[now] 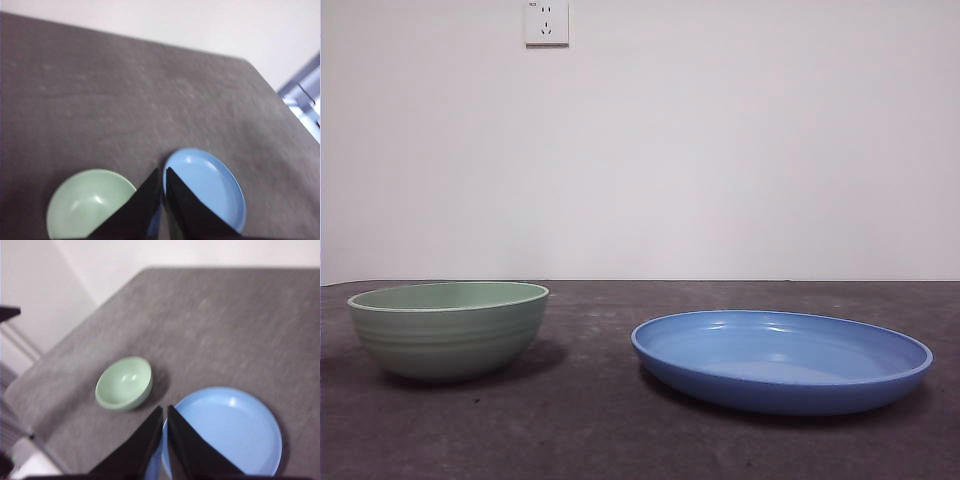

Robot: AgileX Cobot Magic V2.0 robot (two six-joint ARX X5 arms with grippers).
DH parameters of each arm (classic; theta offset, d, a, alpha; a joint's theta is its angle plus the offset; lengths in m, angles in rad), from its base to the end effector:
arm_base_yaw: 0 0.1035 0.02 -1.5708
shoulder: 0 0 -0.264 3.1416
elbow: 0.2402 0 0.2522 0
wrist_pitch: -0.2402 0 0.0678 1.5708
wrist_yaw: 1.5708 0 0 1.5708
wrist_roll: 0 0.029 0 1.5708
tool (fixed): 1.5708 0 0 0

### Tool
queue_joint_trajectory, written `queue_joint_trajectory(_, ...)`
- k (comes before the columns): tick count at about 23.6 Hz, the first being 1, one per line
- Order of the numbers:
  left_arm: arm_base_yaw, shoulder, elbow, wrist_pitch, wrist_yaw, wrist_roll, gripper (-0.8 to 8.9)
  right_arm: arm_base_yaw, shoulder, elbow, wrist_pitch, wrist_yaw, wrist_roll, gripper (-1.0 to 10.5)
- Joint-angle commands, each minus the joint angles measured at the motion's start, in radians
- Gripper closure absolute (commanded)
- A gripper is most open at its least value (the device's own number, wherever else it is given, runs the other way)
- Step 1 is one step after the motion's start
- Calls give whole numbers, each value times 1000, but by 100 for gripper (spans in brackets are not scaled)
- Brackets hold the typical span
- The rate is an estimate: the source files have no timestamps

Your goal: Place the green bowl on the blue plate

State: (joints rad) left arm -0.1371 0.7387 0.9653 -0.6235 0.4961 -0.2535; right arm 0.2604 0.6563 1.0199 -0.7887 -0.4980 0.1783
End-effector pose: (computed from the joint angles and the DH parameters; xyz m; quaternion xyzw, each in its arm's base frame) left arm 0.1329 -0.0323 0.3587 -0.1527 0.2310 -0.2783 0.9197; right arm 0.0964 0.0400 0.3693 0.1058 0.2408 0.3418 0.9022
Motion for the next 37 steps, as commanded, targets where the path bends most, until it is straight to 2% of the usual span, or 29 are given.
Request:
queue_joint_trajectory(1, -31, 3, 44, -39, 26, 36, 798, 18, 18, 51, -54, 0, -47, 935)
queue_joint_trajectory(6, -62, -18, 46, -99, 122, 36, 786, 20, 2, 69, -94, -1, -48, 935)
queue_joint_trajectory(14, -72, -34, 46, -263, 129, 71, 746, 20, -18, 68, -160, 1, -48, 934)
queue_joint_trajectory(17, -72, -34, 46, -296, 129, 95, 605, 20, -18, 68, -164, 0, -51, 854)
queue_joint_trajectory(22, -72, -34, 46, -295, 129, 116, 276, 20, -18, 68, -163, 1, -52, 457)
queue_joint_trajectory(24, -72, -33, 46, -289, 129, 119, 156, 20, -18, 68, -163, 1, -52, 375)
queue_joint_trajectory(26, -72, -34, 46, -280, 129, 119, 91, 20, -18, 68, -163, 1, -52, 354)
queue_joint_trajectory(34, -72, -29, 46, -271, 122, 160, 94, 20, -18, 68, -162, 0, -50, 355)
queue_joint_trajectory(37, -72, -12, 46, -275, 76, 159, 94, 20, -18, 68, -162, 0, -47, 355)
